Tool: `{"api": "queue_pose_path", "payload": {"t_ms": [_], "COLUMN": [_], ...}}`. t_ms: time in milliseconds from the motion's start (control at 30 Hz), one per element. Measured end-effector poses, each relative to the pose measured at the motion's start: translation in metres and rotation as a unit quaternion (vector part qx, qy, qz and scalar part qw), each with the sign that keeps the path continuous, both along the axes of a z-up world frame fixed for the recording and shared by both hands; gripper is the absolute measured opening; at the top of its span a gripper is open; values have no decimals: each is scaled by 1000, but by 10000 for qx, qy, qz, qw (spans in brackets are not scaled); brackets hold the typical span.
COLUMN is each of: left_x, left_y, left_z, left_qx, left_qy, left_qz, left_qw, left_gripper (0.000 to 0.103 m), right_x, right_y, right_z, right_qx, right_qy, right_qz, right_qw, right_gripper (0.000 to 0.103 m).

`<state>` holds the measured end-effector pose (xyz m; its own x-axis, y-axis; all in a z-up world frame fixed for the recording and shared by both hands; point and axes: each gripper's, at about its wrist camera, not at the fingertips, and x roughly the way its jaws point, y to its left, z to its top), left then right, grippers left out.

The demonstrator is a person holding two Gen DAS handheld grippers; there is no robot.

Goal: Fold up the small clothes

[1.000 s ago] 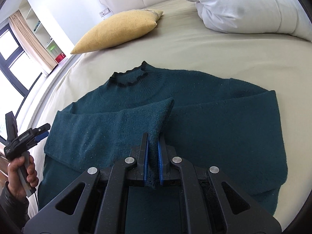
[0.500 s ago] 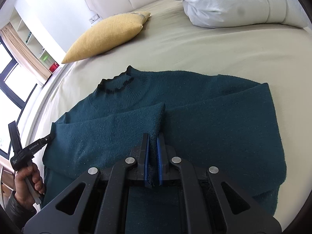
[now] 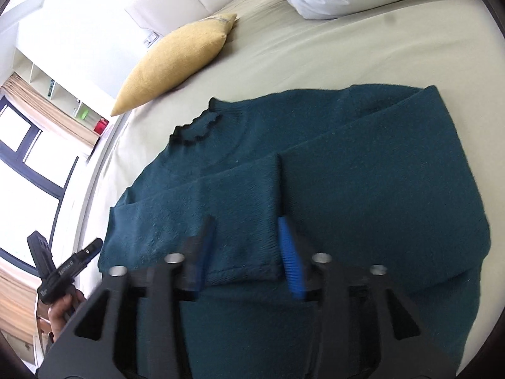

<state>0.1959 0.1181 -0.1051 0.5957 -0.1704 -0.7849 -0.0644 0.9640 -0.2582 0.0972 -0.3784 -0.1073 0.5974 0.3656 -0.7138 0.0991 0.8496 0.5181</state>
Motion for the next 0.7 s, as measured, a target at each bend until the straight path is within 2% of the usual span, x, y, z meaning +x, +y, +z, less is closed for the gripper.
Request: {"api": "queue_pose_path", "payload": {"t_ms": [100,200,233,333,500,633,700], "left_x": [-5,-7,-7,-9,-11,-10,-8], "left_y": [-16,-16,-17,-15,-9,-11,-13], "left_z": [-13,-17,-17,-15,-16,-19,-22], "left_qx": [556,524,511,512,440,507,562], "left_qy": [150,107,112,81,28,44,83], "left_qz": [-153,-285,-330,-365,-247,-262,-323], "left_qw": [9982,9982,9981,9980,9987,9984,9979], "left_gripper": [49,25,21,15,12,12,13], "right_x": [4,3,2,-6,-22,-12,-8], "right_y": [20,29,24,12,15,7,-1], "right_z": [-6,-6,-5,1,11,-13,-19], "right_qx": [-560,-1176,-1111,-919,-778,-664,-514], "right_qy": [173,179,199,157,-25,258,195], "right_qz": [271,285,229,46,-1,-102,-182], "right_qw": [9979,9925,9933,9956,9970,9974,9983], "right_gripper": [46,20,5,4,4,4,3]}}
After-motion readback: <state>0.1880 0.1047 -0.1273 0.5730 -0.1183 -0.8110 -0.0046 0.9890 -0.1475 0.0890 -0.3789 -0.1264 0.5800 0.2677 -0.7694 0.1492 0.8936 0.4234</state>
